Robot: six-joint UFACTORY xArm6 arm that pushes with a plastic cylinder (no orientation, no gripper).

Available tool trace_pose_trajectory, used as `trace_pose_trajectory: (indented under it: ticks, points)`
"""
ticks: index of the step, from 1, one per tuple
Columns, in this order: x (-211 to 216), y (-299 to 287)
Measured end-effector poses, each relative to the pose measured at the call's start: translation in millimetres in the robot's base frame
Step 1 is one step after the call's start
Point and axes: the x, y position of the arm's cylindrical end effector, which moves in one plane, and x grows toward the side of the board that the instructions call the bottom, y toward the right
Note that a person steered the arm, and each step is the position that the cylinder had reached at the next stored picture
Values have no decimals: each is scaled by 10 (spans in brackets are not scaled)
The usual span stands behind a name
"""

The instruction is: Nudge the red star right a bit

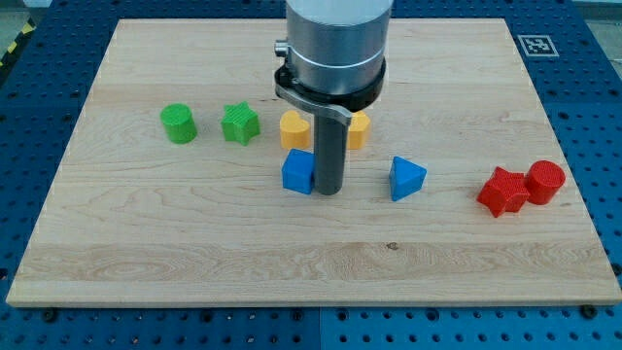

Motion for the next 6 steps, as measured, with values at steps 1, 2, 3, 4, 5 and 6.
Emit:
trace_pose_trajectory:
  ticks: [1,2,3,4,5,6]
  points:
    - [0,-176]
    - [1,-173]
    - [220,175]
    - [563,776]
    - [578,1385]
    - [447,1738]
